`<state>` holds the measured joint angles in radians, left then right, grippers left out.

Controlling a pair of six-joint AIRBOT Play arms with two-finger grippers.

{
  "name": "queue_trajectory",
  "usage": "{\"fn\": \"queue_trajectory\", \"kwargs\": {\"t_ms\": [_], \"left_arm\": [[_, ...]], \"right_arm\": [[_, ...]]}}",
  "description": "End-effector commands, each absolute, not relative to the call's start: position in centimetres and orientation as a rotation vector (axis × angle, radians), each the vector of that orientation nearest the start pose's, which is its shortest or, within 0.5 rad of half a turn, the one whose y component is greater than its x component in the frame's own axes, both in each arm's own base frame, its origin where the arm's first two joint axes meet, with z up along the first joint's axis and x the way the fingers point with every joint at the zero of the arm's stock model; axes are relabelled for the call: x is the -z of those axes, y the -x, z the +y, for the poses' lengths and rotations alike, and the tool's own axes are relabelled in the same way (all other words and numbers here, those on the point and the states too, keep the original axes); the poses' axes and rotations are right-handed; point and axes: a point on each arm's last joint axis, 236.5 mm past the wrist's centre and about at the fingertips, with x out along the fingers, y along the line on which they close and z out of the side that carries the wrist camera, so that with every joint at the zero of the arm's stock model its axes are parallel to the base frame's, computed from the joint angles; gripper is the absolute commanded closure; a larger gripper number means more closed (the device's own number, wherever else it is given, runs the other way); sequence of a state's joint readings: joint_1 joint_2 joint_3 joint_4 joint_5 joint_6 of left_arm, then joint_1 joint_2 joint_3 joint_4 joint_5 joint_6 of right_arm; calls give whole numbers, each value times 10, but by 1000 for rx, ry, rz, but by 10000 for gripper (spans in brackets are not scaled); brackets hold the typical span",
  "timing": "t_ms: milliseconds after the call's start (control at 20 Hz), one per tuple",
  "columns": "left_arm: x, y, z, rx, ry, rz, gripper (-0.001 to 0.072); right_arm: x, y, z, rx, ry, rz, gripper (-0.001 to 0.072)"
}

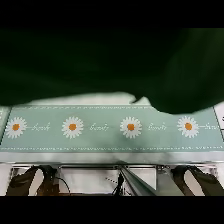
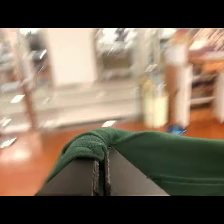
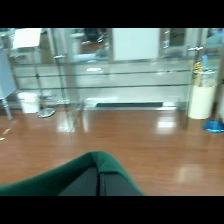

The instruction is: Fold the shirts.

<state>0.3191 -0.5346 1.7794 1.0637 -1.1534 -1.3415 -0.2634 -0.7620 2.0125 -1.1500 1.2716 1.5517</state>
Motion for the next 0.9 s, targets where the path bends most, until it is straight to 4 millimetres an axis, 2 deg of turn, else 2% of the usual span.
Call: {"fn": "queue_trajectory", "kwargs": {"t_ms": [0, 50, 150, 200, 250, 300, 400, 500, 650, 850], "left_arm": [[-481, -145, -40, 44, -73, 24, 681], [-466, -149, -39, 47, -72, 90, 681], [-424, -161, -35, 64, -48, 288, 681], [-396, -168, -32, 76, -7, 425, 681], [-369, -177, -31, 96, 30, 558, 681], [-348, -186, -32, 127, 56, 657, 681], [-312, -212, -33, 183, 100, 789, 681], [-275, -247, -28, 200, 155, 885, 681], [-231, -323, -20, 202, 232, 900, 680], [-154, -412, -15, 193, 304, 989, 680]], "right_arm": [[-515, -189, 27, -61, -102, 40, 684], [-503, -189, 24, -43, -97, 89, 685], [-461, -197, 9, 7, -71, 273, 685], [-435, -203, 4, 8, -37, 393, 685], [-401, -210, -1, -4, -13, 558, 685], [-374, -221, -3, -16, -49, 690, 685], [-343, -259, -5, -66, -68, 797, 685], [-303, -300, -18, -67, -105, 935, 685], [-241, -370, -26, -104, -152, 1072, 685], [-145, -470, -12, -145, -171, 1140, 684]]}}
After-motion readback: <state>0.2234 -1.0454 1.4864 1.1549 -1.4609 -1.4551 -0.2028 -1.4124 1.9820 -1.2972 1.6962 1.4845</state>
